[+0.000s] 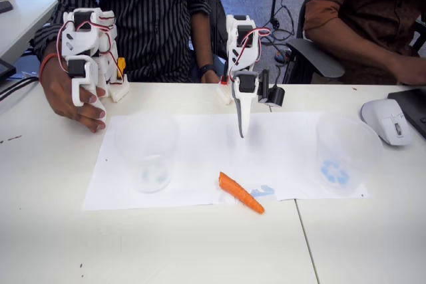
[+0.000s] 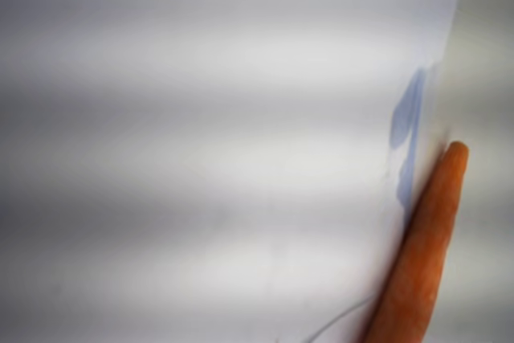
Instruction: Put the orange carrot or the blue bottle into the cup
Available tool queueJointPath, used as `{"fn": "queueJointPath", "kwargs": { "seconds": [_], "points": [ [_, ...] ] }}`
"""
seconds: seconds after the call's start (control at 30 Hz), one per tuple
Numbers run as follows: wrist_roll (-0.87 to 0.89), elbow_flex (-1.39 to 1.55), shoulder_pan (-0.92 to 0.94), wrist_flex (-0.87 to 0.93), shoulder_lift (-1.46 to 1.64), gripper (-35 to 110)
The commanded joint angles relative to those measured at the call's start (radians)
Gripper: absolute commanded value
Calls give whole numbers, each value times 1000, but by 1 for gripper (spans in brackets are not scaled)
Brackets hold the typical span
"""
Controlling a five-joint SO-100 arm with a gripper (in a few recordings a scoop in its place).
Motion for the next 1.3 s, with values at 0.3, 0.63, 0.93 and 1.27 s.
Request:
{"fn": "queueJointPath", "kwargs": {
  "seconds": [0.3, 0.63, 0.93, 1.27],
  "points": [
    [26, -6, -23, 8, 51, 13],
    [29, -43, -8, 8, 46, 14],
    [155, -373, -14, 80, -121, 14],
    [310, -799, -6, 143, -522, 14]
  ]
}}
